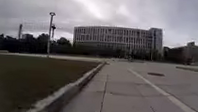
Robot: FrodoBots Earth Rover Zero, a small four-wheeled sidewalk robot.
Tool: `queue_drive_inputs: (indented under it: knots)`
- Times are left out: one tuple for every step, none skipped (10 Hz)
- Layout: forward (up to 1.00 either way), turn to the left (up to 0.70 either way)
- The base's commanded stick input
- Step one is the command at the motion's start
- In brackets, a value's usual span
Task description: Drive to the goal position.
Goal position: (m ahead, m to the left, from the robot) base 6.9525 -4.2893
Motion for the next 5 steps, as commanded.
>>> queue_drive_inputs:
  knots:
    - [0.7, 0.0]
    - [0.7, 0.0]
    - [0.7, 0.0]
    - [0.7, 0.0]
    - [0.7, 0.0]
